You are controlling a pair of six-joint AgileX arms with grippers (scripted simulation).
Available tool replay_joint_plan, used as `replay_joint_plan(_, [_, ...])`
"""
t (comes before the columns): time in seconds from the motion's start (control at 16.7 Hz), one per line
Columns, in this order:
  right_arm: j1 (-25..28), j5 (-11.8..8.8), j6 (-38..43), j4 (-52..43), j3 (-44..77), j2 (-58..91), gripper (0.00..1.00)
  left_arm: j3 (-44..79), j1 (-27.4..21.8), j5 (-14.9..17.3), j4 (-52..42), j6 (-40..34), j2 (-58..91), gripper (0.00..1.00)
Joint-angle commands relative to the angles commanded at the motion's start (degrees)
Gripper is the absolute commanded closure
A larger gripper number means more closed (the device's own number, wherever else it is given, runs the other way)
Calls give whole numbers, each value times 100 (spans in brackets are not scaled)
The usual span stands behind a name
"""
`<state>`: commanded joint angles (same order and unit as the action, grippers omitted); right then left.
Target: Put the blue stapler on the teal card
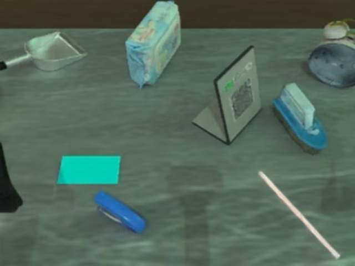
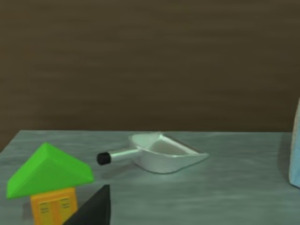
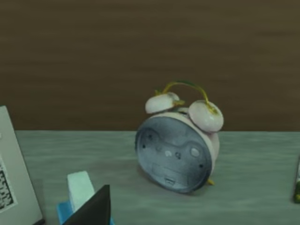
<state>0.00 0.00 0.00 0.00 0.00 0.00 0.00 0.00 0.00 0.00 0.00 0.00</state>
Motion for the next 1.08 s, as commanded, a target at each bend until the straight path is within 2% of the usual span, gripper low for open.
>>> replay_joint_plan(0.24, [0, 0, 0, 0, 0, 0, 0, 161, -85, 4, -133, 178, 180, 0])
replay_joint_plan(0.42, [0, 0, 0, 0, 0, 0, 0, 757, -382, 0, -621, 893, 908, 0])
replay_joint_plan(0.6, [0, 0, 0, 0, 0, 0, 0, 1642, -819, -16, -1368, 2049, 2179, 0])
replay_joint_plan(1.08, [0, 0, 0, 0, 0, 0, 0, 4403, -2233, -47, -3834, 5756, 6596, 0])
